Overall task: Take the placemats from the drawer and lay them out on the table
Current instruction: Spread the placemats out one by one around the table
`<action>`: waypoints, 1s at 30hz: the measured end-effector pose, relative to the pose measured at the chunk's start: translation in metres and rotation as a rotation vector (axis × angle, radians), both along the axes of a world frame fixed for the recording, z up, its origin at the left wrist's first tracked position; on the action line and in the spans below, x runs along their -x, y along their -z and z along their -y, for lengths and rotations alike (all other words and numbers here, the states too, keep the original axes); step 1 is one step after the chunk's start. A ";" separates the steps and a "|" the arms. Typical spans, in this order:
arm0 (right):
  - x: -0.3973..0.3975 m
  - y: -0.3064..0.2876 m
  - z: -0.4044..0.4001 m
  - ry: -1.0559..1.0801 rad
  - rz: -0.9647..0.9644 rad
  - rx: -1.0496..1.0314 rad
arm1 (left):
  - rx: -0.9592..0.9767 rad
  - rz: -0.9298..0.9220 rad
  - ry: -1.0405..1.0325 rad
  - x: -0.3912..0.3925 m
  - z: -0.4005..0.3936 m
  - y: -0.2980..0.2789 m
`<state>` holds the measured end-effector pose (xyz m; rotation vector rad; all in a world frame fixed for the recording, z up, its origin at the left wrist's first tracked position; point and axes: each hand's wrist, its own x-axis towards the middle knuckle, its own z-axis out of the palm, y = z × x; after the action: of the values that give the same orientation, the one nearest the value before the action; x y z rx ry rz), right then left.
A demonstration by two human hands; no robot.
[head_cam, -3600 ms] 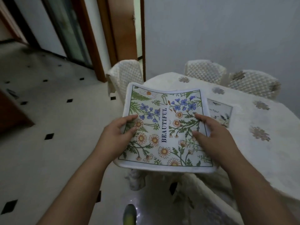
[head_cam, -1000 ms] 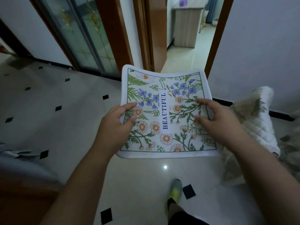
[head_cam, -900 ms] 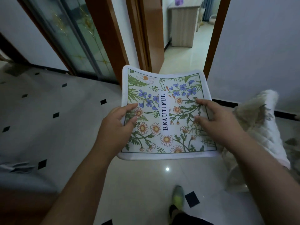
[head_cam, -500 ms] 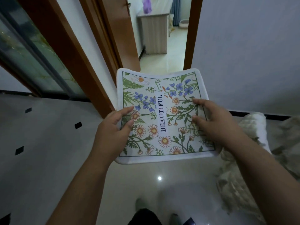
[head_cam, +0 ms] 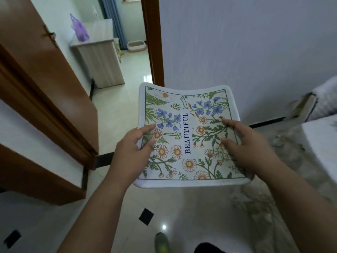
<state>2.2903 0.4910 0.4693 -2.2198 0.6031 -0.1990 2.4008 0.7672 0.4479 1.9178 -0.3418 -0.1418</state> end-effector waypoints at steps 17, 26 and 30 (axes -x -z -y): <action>-0.115 0.015 0.167 0.502 0.078 -0.092 | -0.102 0.062 0.450 -0.221 0.246 -0.024; -0.188 0.011 0.299 0.572 0.013 -0.047 | -0.143 0.115 0.587 -0.309 0.404 -0.030; -0.202 -0.001 0.352 0.652 0.012 -0.056 | -0.115 0.121 0.646 -0.335 0.473 -0.026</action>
<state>2.4921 0.1389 0.4699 -1.8985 1.2948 -0.5168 2.7355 0.2943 0.4736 1.8694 -1.0479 -0.4784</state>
